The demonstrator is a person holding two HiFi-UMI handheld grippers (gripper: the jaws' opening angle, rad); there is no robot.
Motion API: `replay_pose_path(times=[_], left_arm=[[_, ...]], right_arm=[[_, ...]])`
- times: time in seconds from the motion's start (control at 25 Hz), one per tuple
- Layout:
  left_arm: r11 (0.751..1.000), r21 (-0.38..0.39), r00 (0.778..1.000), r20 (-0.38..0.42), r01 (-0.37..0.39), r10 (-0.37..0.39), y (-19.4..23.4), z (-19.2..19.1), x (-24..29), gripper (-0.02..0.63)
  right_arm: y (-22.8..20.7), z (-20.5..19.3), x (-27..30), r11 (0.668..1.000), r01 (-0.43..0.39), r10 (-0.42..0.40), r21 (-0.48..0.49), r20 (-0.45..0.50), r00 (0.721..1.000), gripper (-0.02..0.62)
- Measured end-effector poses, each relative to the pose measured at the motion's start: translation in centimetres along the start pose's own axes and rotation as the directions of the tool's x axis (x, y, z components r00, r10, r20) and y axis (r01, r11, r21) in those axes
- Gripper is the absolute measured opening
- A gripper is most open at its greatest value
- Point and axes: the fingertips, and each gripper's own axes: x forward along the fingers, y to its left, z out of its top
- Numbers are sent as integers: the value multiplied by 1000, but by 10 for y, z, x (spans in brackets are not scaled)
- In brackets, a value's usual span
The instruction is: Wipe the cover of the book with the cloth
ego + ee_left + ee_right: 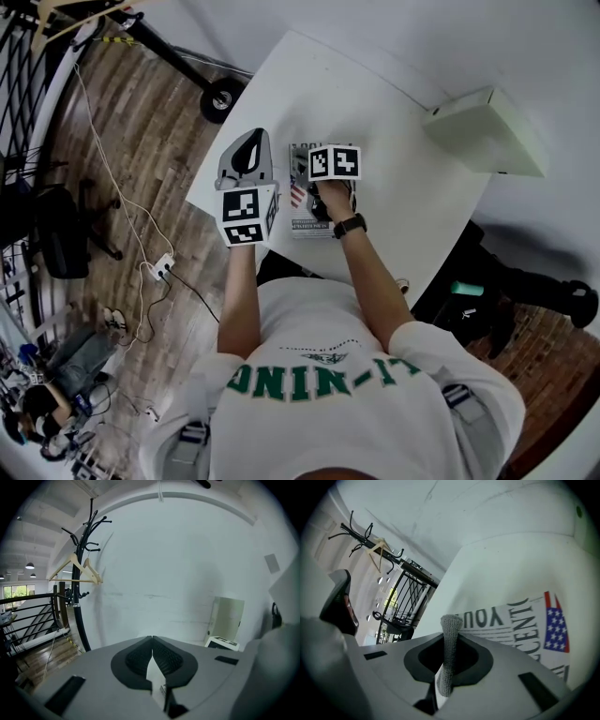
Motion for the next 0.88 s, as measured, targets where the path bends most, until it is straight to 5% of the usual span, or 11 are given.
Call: replay_pose_path(times=[0.32,0.88], left_arm=[[1000,17,1000,1,-2,2,2,4,-8,15],[995,48,996,15,88,-88,-43,12,1,15]], right_arm=[[10,-12,17,999,22,-23,-32,-27,999,32],[-114,7,-82,975,185,-199,123,119,973,32]])
